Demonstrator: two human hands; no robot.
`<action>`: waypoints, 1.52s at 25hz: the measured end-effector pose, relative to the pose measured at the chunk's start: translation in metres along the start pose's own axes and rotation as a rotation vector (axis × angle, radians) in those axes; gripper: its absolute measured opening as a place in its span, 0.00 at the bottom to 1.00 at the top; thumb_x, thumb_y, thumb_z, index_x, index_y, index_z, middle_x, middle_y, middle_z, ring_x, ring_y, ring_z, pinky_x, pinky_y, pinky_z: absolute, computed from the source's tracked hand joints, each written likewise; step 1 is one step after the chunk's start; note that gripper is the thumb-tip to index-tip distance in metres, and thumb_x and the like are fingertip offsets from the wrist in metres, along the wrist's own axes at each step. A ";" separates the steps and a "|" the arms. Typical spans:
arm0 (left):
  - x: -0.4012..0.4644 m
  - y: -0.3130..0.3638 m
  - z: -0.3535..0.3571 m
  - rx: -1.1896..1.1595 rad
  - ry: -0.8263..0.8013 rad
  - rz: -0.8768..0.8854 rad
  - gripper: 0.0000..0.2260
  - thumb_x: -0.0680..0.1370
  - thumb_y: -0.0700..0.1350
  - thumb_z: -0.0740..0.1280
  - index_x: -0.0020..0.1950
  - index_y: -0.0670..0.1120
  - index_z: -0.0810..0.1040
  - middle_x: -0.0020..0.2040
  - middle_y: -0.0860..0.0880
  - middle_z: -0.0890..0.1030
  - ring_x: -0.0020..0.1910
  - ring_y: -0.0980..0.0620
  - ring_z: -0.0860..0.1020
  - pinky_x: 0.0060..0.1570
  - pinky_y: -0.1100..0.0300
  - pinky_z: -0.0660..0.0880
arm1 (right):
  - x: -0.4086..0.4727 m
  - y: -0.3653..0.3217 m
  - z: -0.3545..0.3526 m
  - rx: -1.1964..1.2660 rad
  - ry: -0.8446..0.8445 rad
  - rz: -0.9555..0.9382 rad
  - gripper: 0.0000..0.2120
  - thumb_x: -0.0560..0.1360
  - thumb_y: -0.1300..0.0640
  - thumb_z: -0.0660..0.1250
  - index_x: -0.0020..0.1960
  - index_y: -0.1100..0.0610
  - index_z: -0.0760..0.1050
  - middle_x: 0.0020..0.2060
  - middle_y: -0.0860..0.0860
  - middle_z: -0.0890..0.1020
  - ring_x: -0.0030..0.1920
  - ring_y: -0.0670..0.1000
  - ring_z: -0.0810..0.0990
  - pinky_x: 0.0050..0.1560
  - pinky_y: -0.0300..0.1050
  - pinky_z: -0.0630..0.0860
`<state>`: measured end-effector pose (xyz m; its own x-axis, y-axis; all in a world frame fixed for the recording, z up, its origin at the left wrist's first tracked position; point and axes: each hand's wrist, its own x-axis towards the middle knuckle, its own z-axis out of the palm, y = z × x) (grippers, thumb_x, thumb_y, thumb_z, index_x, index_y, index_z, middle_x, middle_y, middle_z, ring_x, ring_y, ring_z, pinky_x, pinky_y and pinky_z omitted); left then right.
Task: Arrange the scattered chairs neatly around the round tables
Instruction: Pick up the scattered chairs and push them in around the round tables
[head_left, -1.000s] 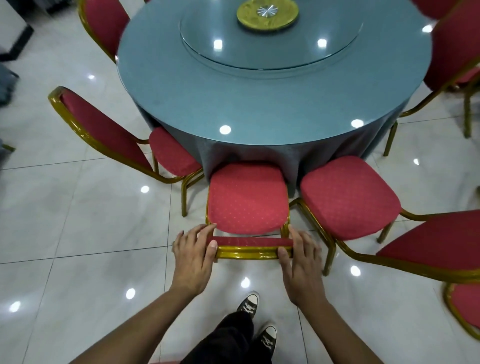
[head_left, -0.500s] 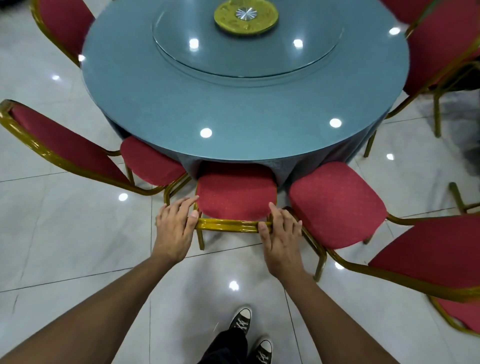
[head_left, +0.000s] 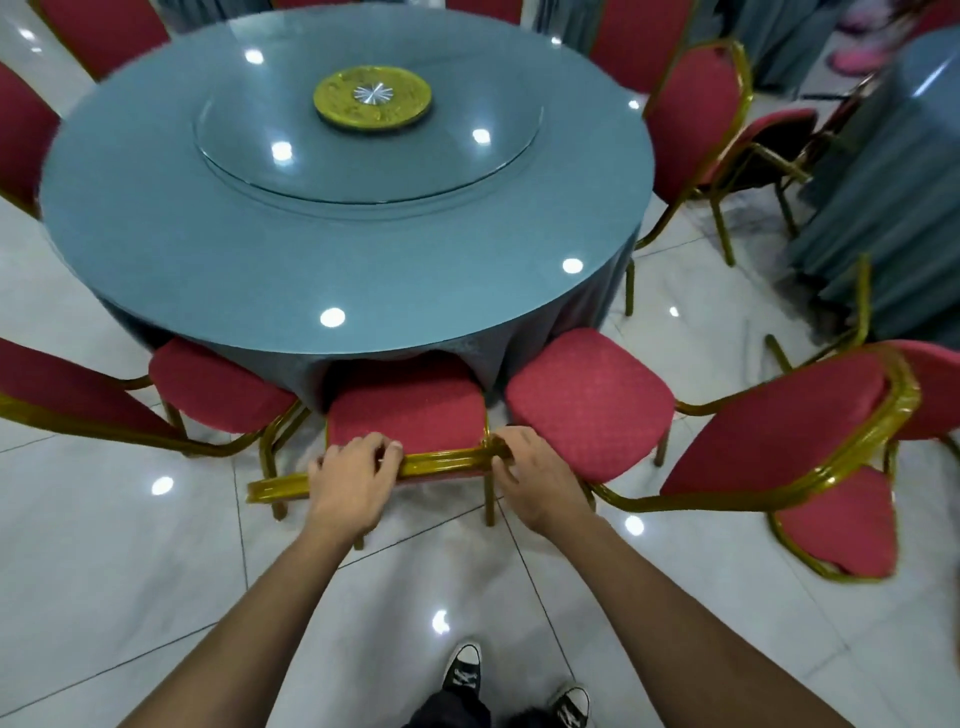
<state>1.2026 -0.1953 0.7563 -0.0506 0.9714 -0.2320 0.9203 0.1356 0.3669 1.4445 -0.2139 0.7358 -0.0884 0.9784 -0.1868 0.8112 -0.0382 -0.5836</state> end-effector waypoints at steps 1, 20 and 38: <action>-0.002 0.022 0.003 0.001 0.005 0.071 0.13 0.83 0.56 0.53 0.49 0.55 0.76 0.48 0.53 0.80 0.53 0.47 0.76 0.60 0.46 0.62 | -0.004 0.008 -0.014 0.006 0.042 0.000 0.15 0.82 0.50 0.58 0.67 0.48 0.70 0.59 0.47 0.75 0.56 0.48 0.74 0.60 0.49 0.75; -0.055 0.447 0.159 -0.216 -0.204 0.637 0.07 0.82 0.49 0.60 0.58 0.56 0.76 0.54 0.58 0.78 0.53 0.57 0.73 0.55 0.56 0.74 | -0.110 0.340 -0.302 0.003 0.510 0.116 0.15 0.81 0.61 0.61 0.67 0.56 0.76 0.60 0.51 0.80 0.61 0.51 0.76 0.63 0.48 0.74; -0.010 0.650 0.275 -0.203 -0.016 0.278 0.09 0.84 0.54 0.55 0.63 0.57 0.67 0.53 0.55 0.71 0.49 0.55 0.69 0.49 0.57 0.72 | 0.004 0.530 -0.422 -0.048 0.234 -0.007 0.16 0.81 0.53 0.62 0.68 0.47 0.72 0.62 0.44 0.76 0.62 0.47 0.73 0.63 0.44 0.69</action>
<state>1.9083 -0.1706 0.7491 0.1990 0.9736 -0.1119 0.8020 -0.0962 0.5896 2.1182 -0.1446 0.7589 0.0383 0.9992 0.0089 0.8381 -0.0273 -0.5448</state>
